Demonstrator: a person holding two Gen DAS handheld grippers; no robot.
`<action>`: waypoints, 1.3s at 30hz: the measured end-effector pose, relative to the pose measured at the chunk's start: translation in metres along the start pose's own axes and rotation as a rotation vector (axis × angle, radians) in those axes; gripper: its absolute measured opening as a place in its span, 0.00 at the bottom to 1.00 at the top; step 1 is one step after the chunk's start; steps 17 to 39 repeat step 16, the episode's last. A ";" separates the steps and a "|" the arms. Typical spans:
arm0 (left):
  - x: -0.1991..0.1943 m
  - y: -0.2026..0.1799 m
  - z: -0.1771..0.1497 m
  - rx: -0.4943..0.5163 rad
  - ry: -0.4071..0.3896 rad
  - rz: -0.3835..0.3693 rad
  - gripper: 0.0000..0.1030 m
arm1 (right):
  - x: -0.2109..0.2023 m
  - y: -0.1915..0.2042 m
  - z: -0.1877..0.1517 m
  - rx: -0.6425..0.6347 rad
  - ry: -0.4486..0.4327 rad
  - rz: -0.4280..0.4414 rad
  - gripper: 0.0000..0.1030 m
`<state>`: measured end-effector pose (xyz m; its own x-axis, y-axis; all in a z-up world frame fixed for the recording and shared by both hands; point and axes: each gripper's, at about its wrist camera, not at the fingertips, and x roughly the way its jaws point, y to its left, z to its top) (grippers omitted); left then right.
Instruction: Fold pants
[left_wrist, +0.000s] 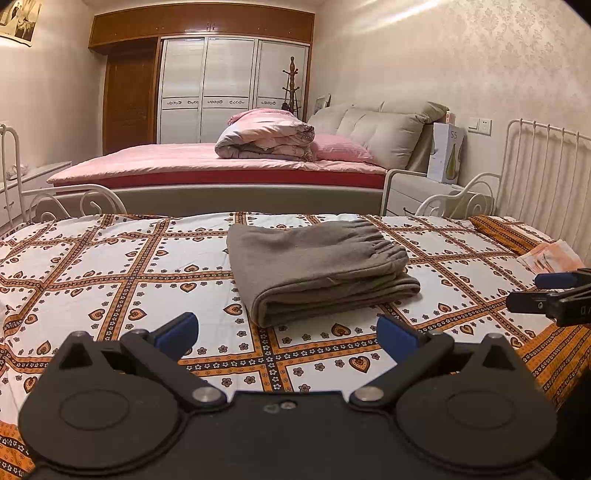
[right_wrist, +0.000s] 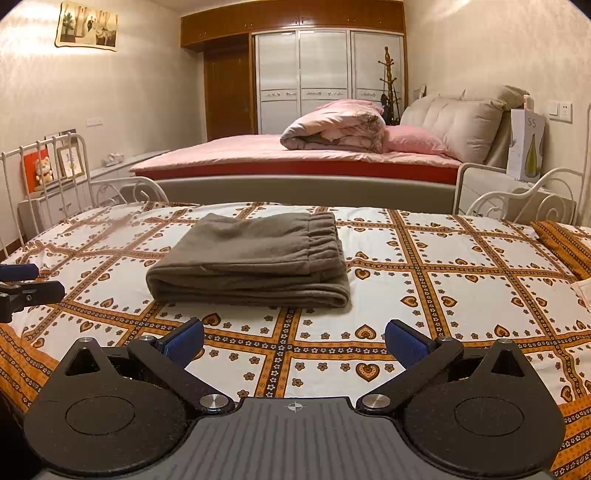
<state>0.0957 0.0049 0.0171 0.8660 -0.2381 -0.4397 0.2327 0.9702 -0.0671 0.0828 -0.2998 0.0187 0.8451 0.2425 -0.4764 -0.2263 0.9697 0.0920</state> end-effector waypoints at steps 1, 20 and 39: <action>0.000 0.000 0.000 0.001 0.001 -0.002 0.94 | 0.000 0.000 0.000 0.000 0.001 0.000 1.00; -0.002 0.003 0.000 0.004 -0.013 -0.005 0.91 | 0.000 0.000 0.000 0.000 0.000 -0.001 1.00; -0.002 0.003 0.000 0.004 -0.013 -0.005 0.91 | 0.000 0.000 0.000 0.000 0.000 -0.001 1.00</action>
